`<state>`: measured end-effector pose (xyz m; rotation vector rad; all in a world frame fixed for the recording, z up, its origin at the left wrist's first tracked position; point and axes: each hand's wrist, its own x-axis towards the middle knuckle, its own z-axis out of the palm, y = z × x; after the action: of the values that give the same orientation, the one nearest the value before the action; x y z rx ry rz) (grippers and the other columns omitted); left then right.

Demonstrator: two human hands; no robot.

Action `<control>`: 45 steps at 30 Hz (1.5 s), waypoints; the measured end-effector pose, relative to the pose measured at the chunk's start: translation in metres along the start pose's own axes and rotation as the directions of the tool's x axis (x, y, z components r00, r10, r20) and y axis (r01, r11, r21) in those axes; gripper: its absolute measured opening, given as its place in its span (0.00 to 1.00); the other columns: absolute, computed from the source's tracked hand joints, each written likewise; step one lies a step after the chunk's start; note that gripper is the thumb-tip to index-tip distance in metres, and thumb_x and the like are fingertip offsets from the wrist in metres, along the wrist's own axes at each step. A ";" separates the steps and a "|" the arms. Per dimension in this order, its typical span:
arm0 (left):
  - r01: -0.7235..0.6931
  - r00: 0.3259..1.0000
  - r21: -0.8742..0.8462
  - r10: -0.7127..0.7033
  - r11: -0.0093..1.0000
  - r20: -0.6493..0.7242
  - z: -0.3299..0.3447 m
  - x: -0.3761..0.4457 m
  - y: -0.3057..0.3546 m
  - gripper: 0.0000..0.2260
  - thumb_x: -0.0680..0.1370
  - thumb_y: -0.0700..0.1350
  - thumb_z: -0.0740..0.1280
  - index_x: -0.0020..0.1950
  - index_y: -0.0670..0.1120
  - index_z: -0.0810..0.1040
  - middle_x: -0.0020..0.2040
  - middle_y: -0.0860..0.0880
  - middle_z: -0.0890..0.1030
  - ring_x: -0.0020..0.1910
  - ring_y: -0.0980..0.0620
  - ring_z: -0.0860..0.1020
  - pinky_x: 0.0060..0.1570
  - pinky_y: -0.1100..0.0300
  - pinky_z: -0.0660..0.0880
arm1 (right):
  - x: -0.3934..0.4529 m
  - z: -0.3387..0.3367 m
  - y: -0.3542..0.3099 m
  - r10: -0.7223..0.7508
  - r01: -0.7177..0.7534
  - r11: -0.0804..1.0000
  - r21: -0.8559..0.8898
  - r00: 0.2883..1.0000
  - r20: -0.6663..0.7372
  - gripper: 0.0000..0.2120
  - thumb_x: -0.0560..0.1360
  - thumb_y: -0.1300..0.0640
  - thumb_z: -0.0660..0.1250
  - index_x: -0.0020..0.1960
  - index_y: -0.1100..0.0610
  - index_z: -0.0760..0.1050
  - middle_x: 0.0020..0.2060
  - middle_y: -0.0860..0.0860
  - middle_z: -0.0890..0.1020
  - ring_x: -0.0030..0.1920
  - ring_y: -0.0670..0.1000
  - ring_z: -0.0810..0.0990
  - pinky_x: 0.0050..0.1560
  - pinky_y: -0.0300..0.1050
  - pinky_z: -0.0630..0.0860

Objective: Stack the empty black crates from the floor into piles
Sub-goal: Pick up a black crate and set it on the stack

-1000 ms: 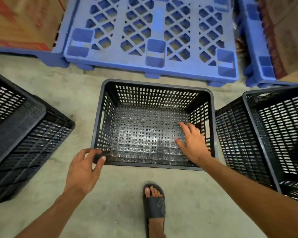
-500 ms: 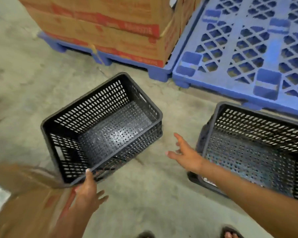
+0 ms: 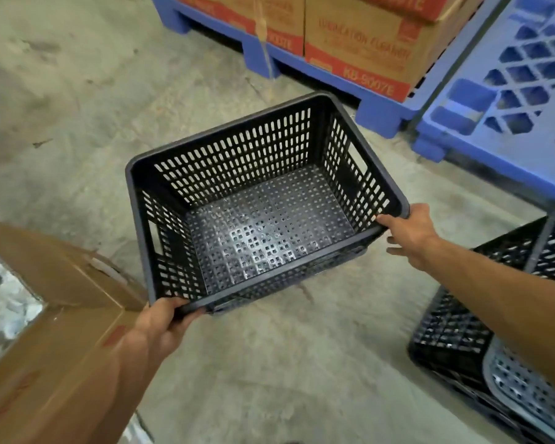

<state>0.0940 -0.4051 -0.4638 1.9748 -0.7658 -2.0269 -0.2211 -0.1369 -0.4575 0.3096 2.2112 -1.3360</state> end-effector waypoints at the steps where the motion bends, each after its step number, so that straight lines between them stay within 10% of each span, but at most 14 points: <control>1: -0.031 1.000 -0.014 0.031 0.999 -0.006 -0.003 -0.001 0.002 0.24 0.76 0.26 0.55 0.71 0.37 0.66 0.67 0.37 0.74 0.62 0.36 0.75 0.30 0.51 0.81 | -0.001 -0.004 0.001 0.043 -0.045 0.997 0.064 0.998 0.039 0.20 0.74 0.64 0.69 0.62 0.62 0.64 0.59 0.63 0.76 0.49 0.59 0.78 0.42 0.52 0.79; 9: -0.099 0.987 0.013 0.097 0.995 0.128 -0.011 -0.082 0.044 0.27 0.73 0.27 0.55 0.71 0.41 0.69 0.64 0.38 0.77 0.59 0.36 0.78 0.40 0.46 0.82 | -0.079 -0.068 -0.018 0.025 -0.021 0.979 0.204 1.000 -0.017 0.14 0.73 0.68 0.69 0.47 0.55 0.66 0.51 0.58 0.78 0.51 0.56 0.81 0.45 0.49 0.82; 13: -0.164 0.973 0.114 0.142 0.980 0.180 0.014 -0.148 0.093 0.23 0.74 0.29 0.58 0.69 0.38 0.69 0.59 0.36 0.79 0.34 0.44 0.83 0.30 0.54 0.75 | -0.123 -0.123 -0.069 -0.026 0.040 0.963 0.268 0.998 -0.055 0.11 0.73 0.67 0.69 0.51 0.60 0.70 0.52 0.62 0.81 0.50 0.59 0.84 0.46 0.49 0.84; 17: -0.228 0.935 0.142 0.176 0.963 0.309 0.052 -0.209 0.131 0.22 0.75 0.30 0.59 0.69 0.39 0.70 0.63 0.38 0.78 0.56 0.40 0.80 0.32 0.54 0.82 | -0.167 -0.187 -0.108 -0.078 0.117 0.946 0.302 0.988 -0.137 0.08 0.73 0.65 0.67 0.51 0.58 0.73 0.48 0.60 0.82 0.45 0.58 0.83 0.33 0.42 0.82; 22: -0.308 0.869 0.157 0.210 0.938 0.448 0.099 -0.283 0.133 0.23 0.74 0.26 0.58 0.67 0.41 0.72 0.63 0.36 0.78 0.61 0.37 0.78 0.55 0.43 0.78 | -0.227 -0.270 -0.111 -0.058 0.131 0.924 0.360 0.977 -0.206 0.11 0.73 0.62 0.67 0.41 0.45 0.75 0.50 0.55 0.83 0.49 0.54 0.84 0.44 0.47 0.84; 36: -0.251 0.815 0.433 -0.052 0.866 0.577 0.202 -0.406 -0.083 0.22 0.74 0.25 0.57 0.63 0.42 0.73 0.55 0.40 0.81 0.52 0.41 0.80 0.44 0.48 0.79 | -0.339 -0.475 0.067 0.314 -0.021 0.892 0.452 0.747 -0.585 0.07 0.77 0.69 0.60 0.51 0.59 0.67 0.39 0.57 0.76 0.37 0.54 0.78 0.26 0.37 0.80; 42: -0.300 0.826 0.532 -0.064 0.792 0.560 0.223 -0.431 -0.157 0.23 0.74 0.26 0.57 0.65 0.46 0.72 0.54 0.42 0.81 0.51 0.42 0.80 0.47 0.49 0.78 | -0.355 -0.520 0.137 0.432 -0.235 0.896 0.377 0.662 -0.613 0.07 0.76 0.67 0.65 0.43 0.58 0.68 0.44 0.64 0.79 0.45 0.64 0.81 0.49 0.64 0.81; 45: -0.332 0.852 0.624 -0.059 0.708 0.520 0.220 -0.438 -0.177 0.21 0.76 0.29 0.60 0.64 0.47 0.72 0.55 0.39 0.80 0.49 0.36 0.81 0.49 0.45 0.78 | -0.360 -0.533 0.151 0.417 -0.315 0.909 0.274 0.655 -0.629 0.07 0.74 0.63 0.69 0.45 0.59 0.69 0.46 0.65 0.81 0.42 0.61 0.82 0.44 0.60 0.82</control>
<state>-0.0490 0.0075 -0.1798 1.5371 -2.0072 -2.4044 -0.0259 0.4282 -0.1765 1.4361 2.3998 -1.2628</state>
